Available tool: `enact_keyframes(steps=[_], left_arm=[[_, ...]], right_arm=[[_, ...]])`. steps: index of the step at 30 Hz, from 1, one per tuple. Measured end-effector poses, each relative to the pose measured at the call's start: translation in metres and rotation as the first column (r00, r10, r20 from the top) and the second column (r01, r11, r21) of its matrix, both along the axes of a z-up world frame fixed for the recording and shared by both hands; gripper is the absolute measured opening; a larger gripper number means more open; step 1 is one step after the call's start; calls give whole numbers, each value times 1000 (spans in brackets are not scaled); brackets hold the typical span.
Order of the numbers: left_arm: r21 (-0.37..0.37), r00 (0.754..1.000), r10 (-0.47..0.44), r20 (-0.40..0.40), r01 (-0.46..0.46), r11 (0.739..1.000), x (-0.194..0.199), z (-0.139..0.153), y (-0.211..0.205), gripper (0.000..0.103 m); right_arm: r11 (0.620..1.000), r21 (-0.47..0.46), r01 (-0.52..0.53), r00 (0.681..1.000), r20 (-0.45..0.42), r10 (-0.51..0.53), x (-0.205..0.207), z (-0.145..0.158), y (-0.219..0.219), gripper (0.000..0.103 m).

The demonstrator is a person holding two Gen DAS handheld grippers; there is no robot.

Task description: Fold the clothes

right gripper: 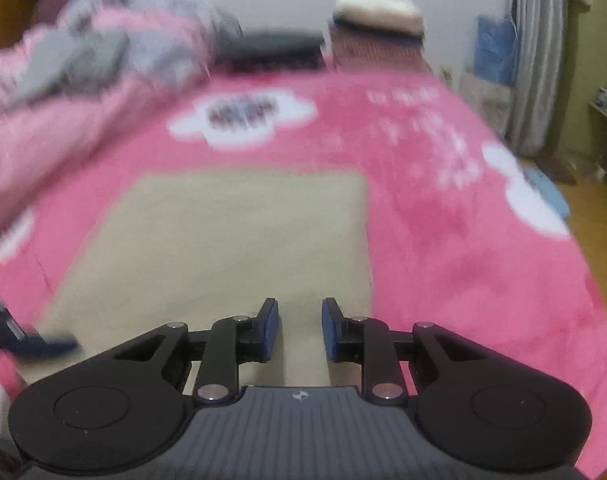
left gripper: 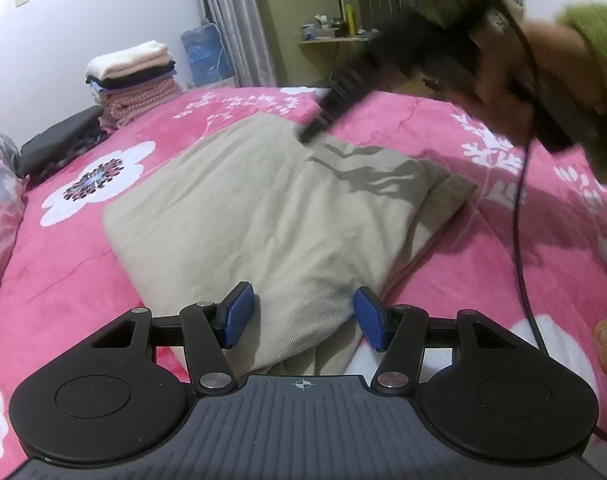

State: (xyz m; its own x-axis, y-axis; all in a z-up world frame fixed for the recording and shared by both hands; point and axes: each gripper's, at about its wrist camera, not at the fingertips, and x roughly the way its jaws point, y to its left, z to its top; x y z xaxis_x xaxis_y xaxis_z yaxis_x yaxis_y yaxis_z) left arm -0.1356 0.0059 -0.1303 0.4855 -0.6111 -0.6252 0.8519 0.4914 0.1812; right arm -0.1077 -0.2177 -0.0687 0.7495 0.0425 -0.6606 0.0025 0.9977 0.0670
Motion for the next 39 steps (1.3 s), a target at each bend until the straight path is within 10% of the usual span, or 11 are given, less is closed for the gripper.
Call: enact_keyframes(steps=[11,21,39], left_arm=[[-7,1000,5,1,-5,1000,-1,-1,-1,56],[-21,1000,0,4,0,1000,-1,-2,2,57],[-199,991,83,-101,-102,975,29,54,33,57]], right_arm=[[995,90,46,999,-27,-44,83,-34,-24,25],[970,243,18,993,-116,11,-4,12,-17,26],[978,206,-29,997,-61,43,-50,-40,7,27]])
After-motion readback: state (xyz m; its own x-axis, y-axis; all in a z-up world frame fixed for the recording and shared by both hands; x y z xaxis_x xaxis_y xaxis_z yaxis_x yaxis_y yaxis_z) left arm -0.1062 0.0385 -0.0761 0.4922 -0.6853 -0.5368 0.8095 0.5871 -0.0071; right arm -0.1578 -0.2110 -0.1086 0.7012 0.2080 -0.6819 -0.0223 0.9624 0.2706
